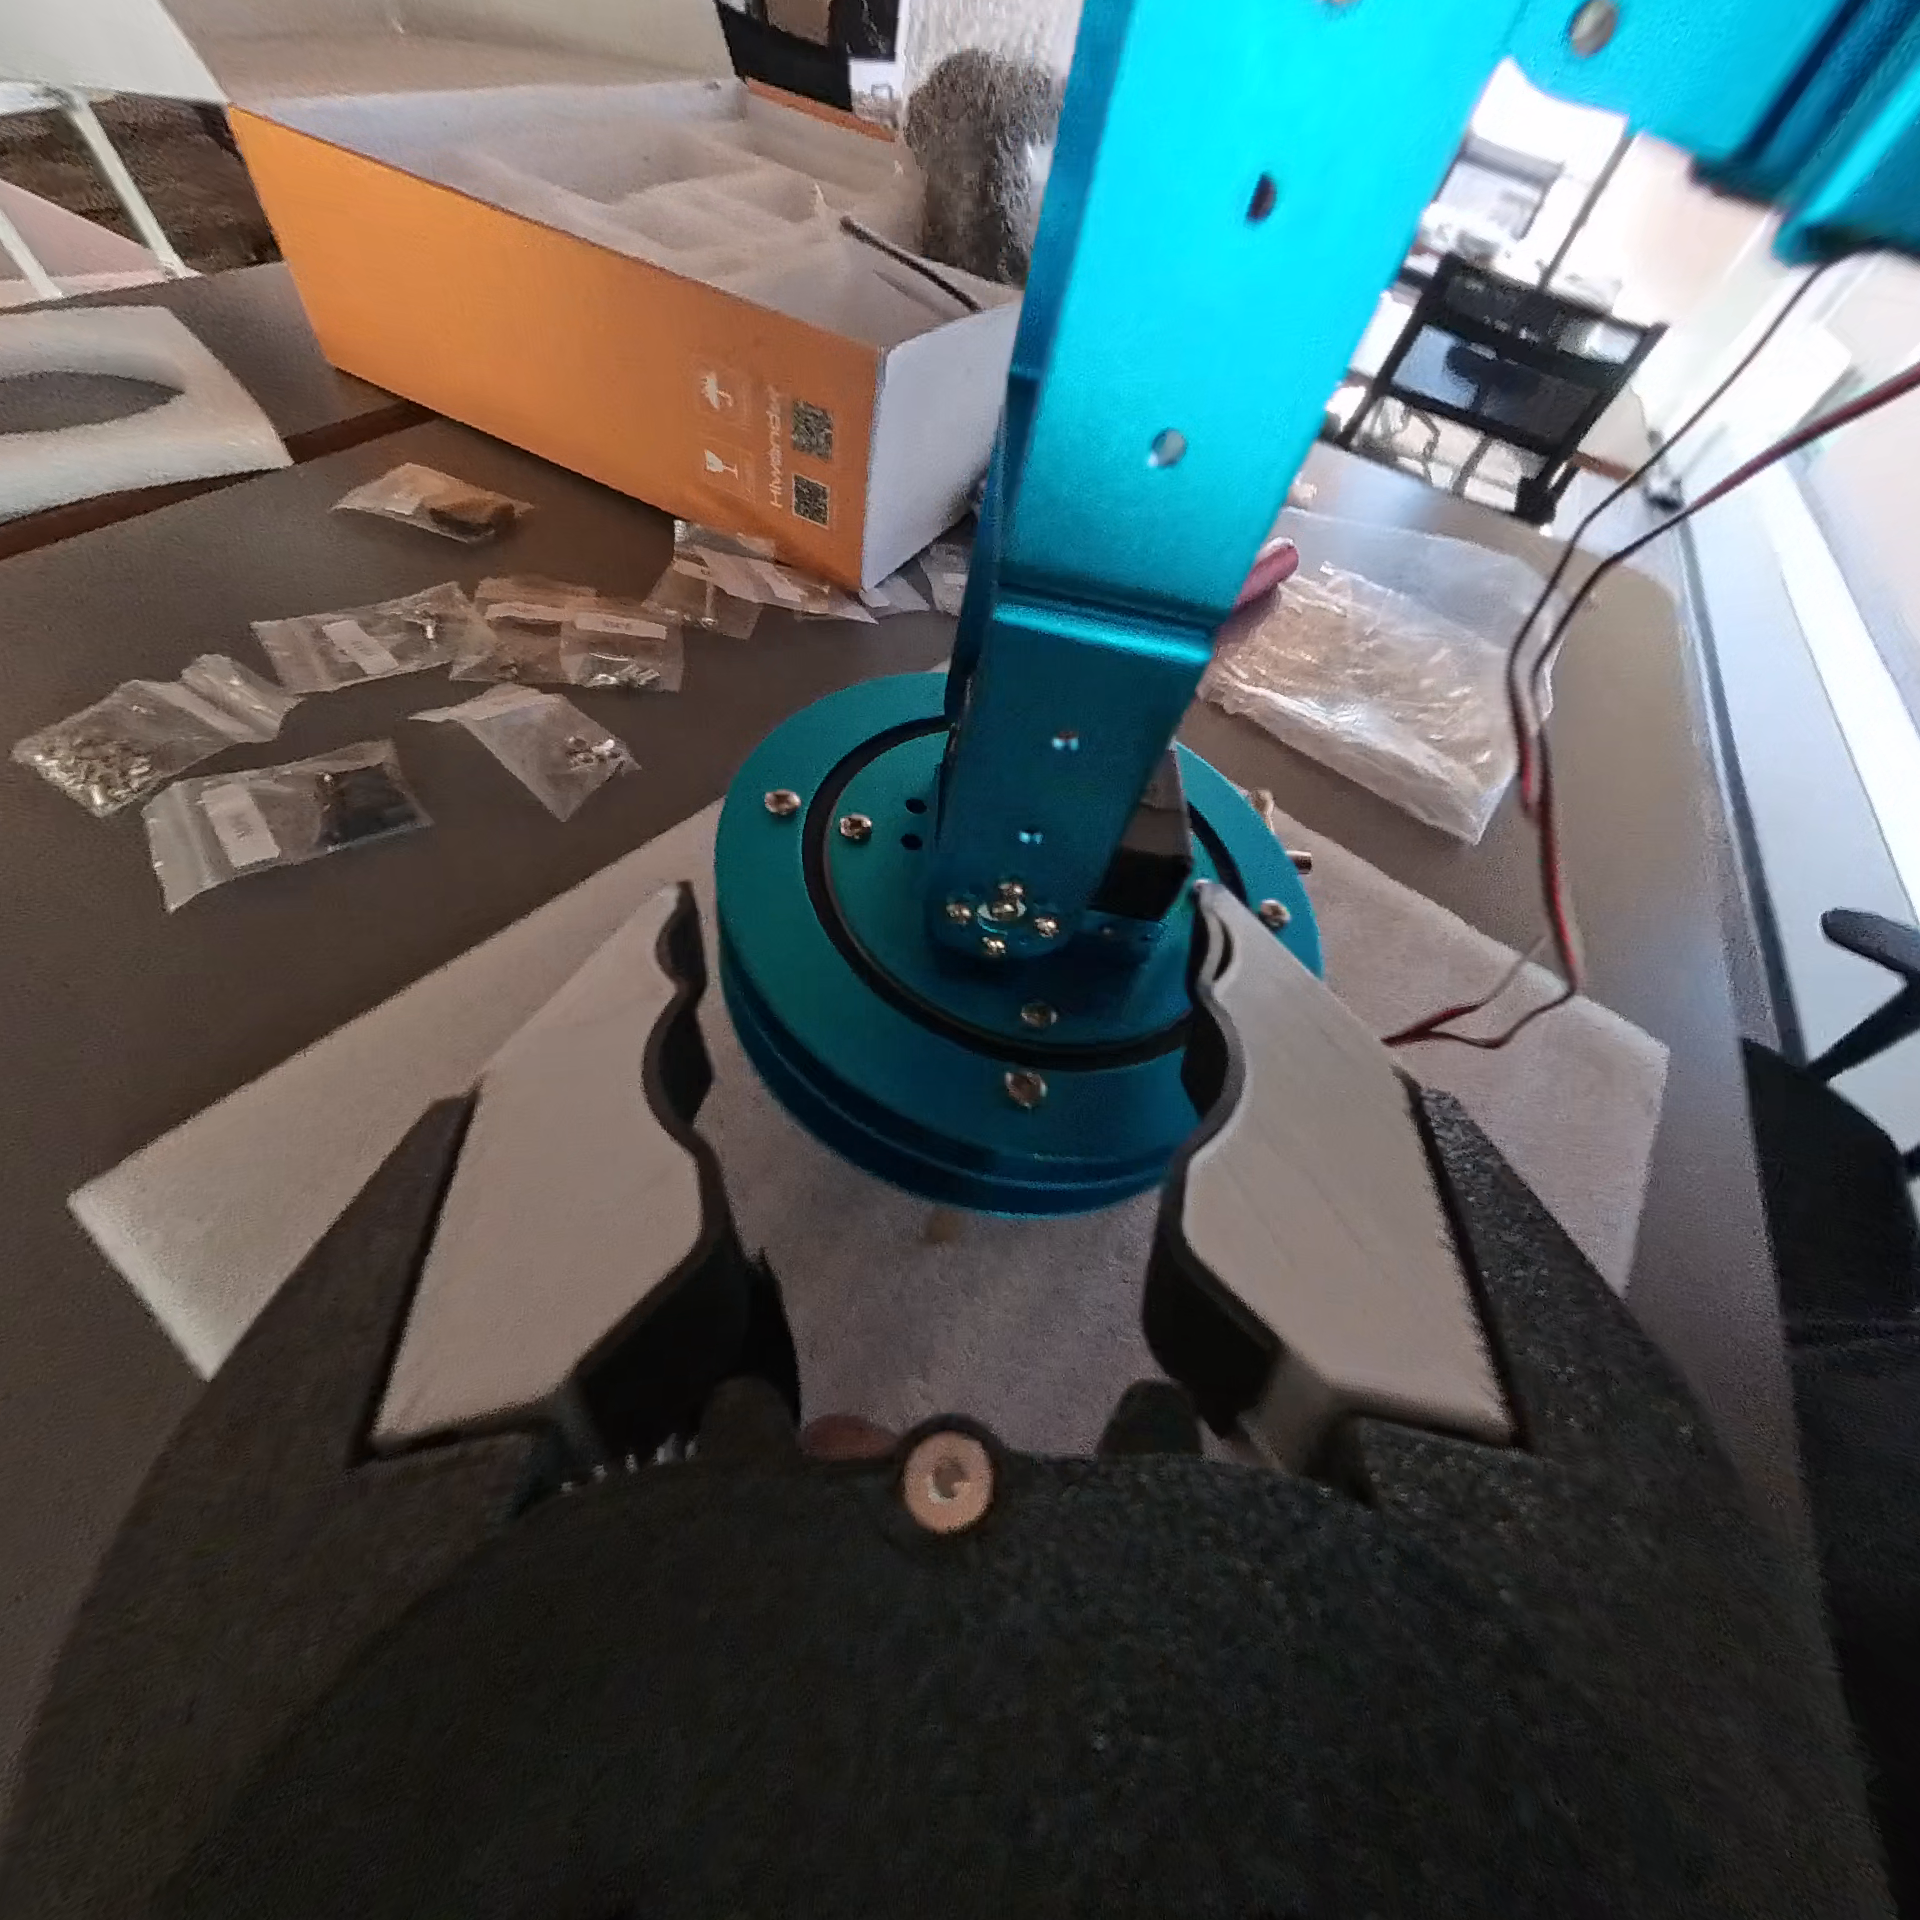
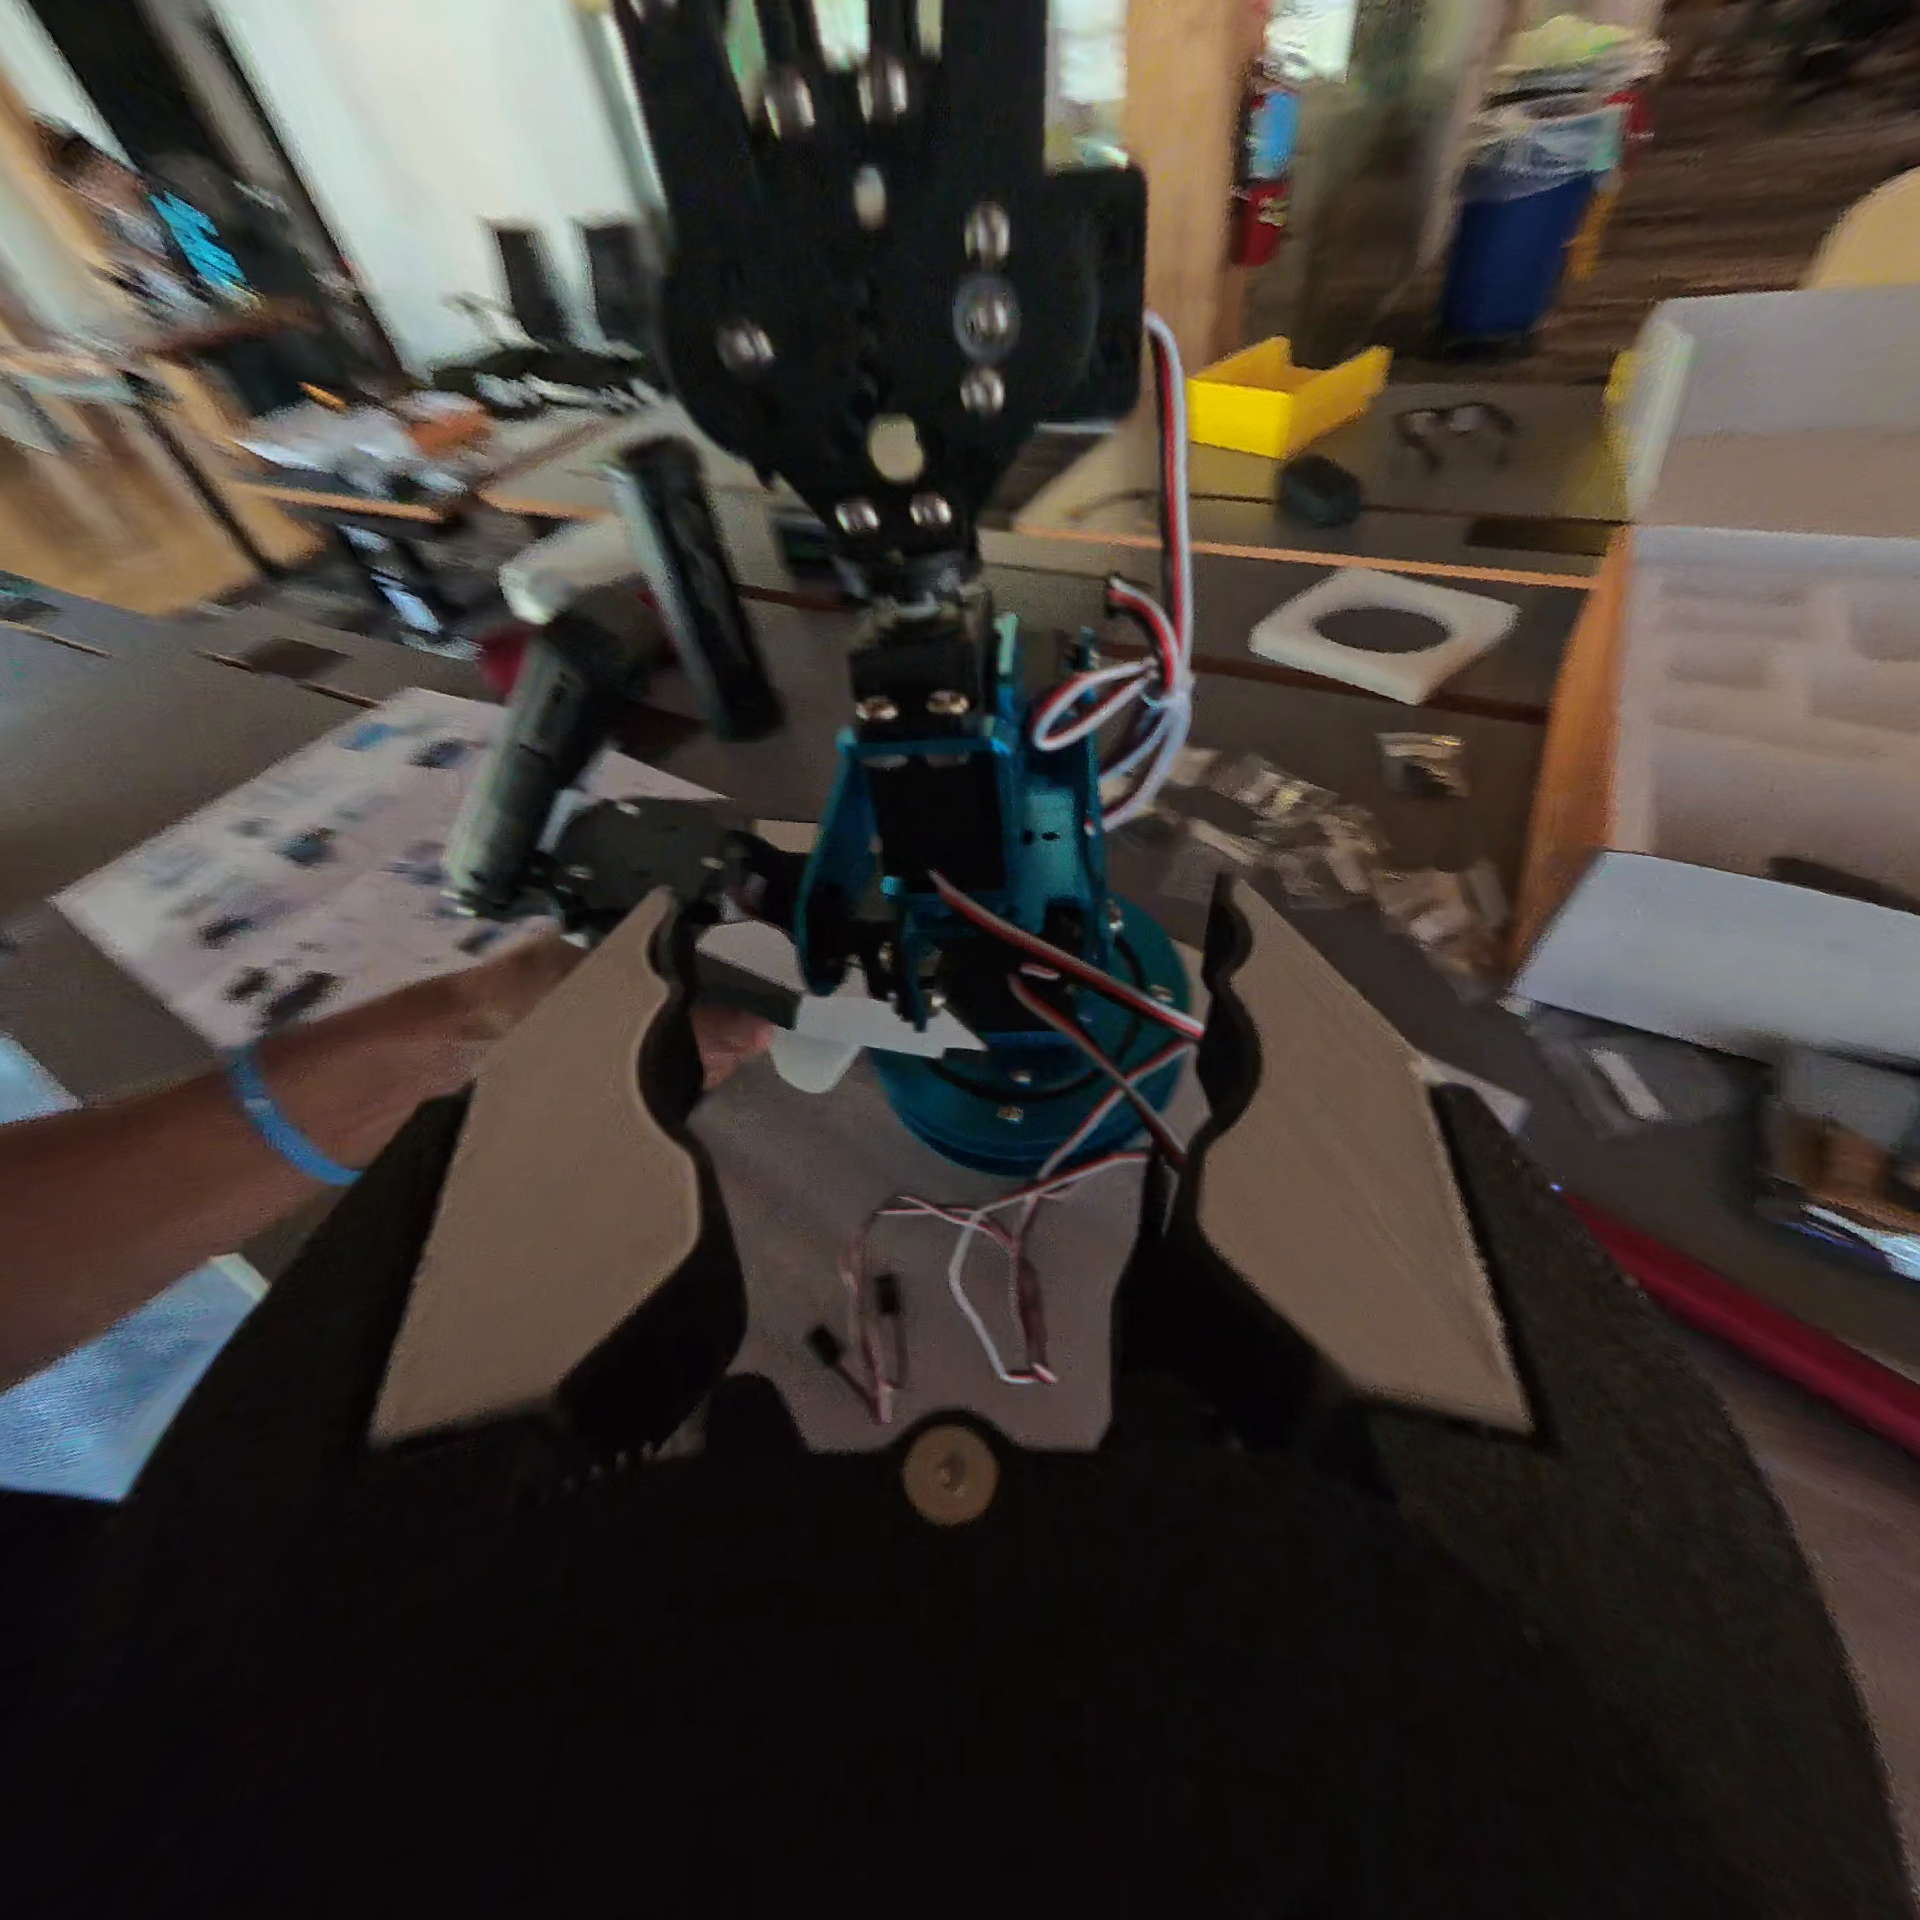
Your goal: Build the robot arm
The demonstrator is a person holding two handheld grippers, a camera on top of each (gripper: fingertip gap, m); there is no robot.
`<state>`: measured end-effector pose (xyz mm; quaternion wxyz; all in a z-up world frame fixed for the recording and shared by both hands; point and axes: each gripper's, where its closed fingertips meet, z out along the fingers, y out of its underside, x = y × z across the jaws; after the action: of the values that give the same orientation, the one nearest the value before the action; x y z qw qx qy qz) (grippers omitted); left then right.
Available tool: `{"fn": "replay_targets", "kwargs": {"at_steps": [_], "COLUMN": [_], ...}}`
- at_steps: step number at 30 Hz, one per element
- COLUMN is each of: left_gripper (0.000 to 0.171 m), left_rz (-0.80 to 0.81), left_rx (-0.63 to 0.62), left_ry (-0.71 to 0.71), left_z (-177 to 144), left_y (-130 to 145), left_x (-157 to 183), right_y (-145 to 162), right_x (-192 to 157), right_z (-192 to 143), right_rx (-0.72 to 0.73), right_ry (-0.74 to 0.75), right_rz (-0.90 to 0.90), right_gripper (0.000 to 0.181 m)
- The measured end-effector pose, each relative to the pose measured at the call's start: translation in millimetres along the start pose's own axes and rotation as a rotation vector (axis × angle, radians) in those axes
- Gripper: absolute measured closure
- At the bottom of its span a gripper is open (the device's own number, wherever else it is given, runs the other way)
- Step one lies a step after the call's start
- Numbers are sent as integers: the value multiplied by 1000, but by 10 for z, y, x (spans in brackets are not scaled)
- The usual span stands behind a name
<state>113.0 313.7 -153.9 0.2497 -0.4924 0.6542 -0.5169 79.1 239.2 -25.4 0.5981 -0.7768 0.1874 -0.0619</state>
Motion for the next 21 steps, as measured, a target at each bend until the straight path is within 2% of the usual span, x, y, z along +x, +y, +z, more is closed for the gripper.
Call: {"fn": "replay_targets", "kwargs": {"at_steps": [1, 4, 5, 6, 9, 21], "left_gripper": [79, 72, 72, 72, 74, 84], "left_rz": [19, 50, 57, 68, 60, 67], "left_rx": [-9, -39, -46, -51, -40, -23], "left_ry": [10, 51, 53, 55, 56, 68], "left_z": [52, 132, 128, 119, 97, 42], "left_y": [12, 12, 21, 36, 50, 60], "left_x": [-7, 36, 36, 33, 23, -5], "right_y": [54, 74, 103, 118, 97, 44], "right_x": [24, -34, -7, 40, 19, 8], "right_z": [66, 224, 264, 279, 296, 315], "right_rx": [-34, -78, -110, -139, -184, -198], "right_ry": [37, 18, 41, 81, 93, 123], "right_rz": [-22, 30, 24, 9, 9, 27], "right_gripper": [85, 92, 97, 111, 112, 112]}}
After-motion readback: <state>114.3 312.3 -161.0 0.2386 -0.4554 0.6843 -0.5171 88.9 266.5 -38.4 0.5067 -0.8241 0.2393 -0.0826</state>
